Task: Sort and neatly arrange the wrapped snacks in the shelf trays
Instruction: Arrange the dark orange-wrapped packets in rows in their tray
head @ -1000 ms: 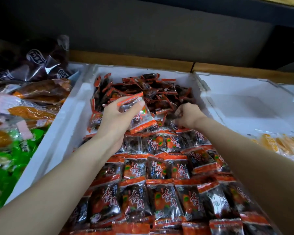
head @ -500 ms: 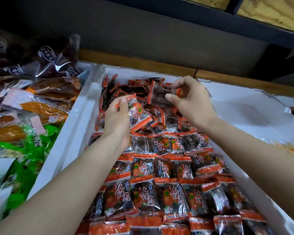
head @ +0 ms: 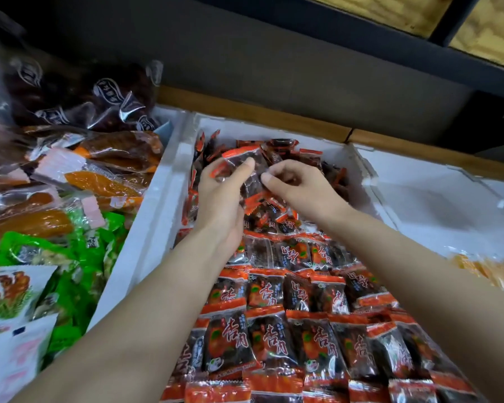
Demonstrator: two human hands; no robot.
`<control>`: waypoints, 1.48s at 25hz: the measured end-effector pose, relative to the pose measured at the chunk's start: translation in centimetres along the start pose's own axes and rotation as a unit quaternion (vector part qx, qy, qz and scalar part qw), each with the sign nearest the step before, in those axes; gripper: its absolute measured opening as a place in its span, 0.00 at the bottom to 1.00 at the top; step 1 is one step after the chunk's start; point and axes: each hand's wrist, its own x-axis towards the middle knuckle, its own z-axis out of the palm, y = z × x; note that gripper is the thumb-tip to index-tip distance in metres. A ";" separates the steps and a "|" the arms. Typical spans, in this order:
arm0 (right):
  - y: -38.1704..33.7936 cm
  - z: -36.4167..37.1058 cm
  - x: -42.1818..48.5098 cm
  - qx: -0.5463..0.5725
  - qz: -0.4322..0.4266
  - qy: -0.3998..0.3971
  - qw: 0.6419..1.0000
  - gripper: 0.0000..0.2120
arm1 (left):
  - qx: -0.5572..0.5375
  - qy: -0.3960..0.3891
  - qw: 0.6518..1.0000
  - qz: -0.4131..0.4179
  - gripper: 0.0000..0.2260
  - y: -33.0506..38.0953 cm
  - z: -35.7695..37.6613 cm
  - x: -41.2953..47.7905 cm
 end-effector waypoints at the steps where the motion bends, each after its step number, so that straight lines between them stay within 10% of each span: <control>1: 0.4 -0.5 0.3 -0.026 -0.005 -0.011 1.000 0.09 | 0.016 0.012 0.999 0.028 0.25 0.0 -0.2 0.1; 11: 8.7 1.3 4.7 -0.257 0.084 -0.140 0.952 0.42 | 0.045 0.048 0.996 0.067 0.23 0.0 -0.6 0.9; 22: 7.2 0.0 4.3 -0.374 -0.020 -0.152 0.915 0.27 | 0.102 0.079 0.991 0.030 0.20 -0.4 -0.6 1.2; 31: 2.4 -2.1 -0.2 -0.152 -0.135 0.079 0.976 0.21 | 0.081 0.080 0.991 -0.077 0.24 -1.4 -0.6 0.4; 37: 1.1 -0.2 -3.2 -0.208 -0.167 -0.027 0.963 0.21 | 0.006 0.017 0.991 -0.133 0.11 -0.8 0.3 -0.7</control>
